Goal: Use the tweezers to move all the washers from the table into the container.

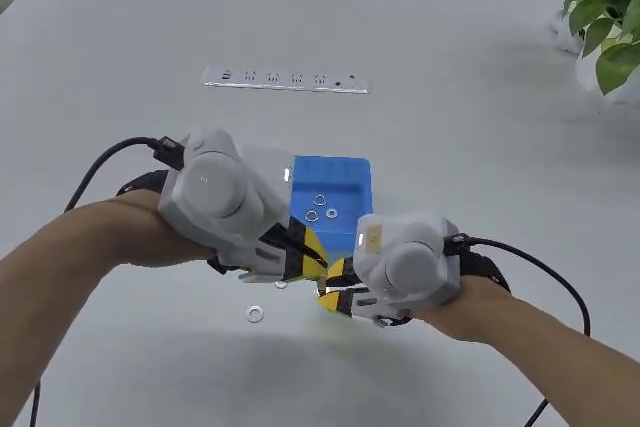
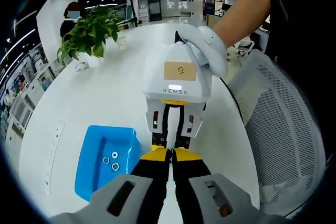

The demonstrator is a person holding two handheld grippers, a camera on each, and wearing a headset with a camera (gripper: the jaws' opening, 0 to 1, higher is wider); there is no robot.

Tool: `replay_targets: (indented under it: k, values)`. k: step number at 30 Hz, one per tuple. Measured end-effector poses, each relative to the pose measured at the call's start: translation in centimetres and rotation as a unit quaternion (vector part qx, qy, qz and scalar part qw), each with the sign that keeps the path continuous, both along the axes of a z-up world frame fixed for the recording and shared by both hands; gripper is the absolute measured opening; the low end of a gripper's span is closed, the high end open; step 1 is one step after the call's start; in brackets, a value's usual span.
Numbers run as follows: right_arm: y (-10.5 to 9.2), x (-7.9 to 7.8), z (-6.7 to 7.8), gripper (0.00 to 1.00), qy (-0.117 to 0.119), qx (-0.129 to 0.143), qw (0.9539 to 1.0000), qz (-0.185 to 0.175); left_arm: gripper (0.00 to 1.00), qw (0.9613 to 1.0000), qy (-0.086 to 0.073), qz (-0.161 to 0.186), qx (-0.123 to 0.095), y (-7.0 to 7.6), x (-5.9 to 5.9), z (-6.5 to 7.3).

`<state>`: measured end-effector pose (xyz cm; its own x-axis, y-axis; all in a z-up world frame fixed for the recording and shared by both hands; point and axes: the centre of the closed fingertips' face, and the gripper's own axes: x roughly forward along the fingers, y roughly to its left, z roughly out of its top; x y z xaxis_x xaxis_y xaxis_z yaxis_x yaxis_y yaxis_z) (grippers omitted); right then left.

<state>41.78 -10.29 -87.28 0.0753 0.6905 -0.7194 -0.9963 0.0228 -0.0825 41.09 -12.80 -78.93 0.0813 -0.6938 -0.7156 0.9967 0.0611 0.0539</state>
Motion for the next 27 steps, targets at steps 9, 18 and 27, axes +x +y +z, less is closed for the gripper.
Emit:
replay_targets:
  k: [9,18,27]
  values:
    - [0.02,0.18,-0.24,0.12,0.002,0.002,1.0,0.0,0.06,1.0,0.002,0.001,-0.006,-0.1,0.27,-0.09]
    - [-0.03,0.21,-0.27,0.11,0.017,0.006,0.9997,-0.013,0.06,0.9999,0.01,0.01,-0.009,-0.29,0.58,-0.15]
    - [-0.01,0.29,-0.35,0.1,0.027,0.009,0.9994,-0.019,0.06,0.9998,0.013,0.014,-0.001,-0.16,0.96,-0.58]
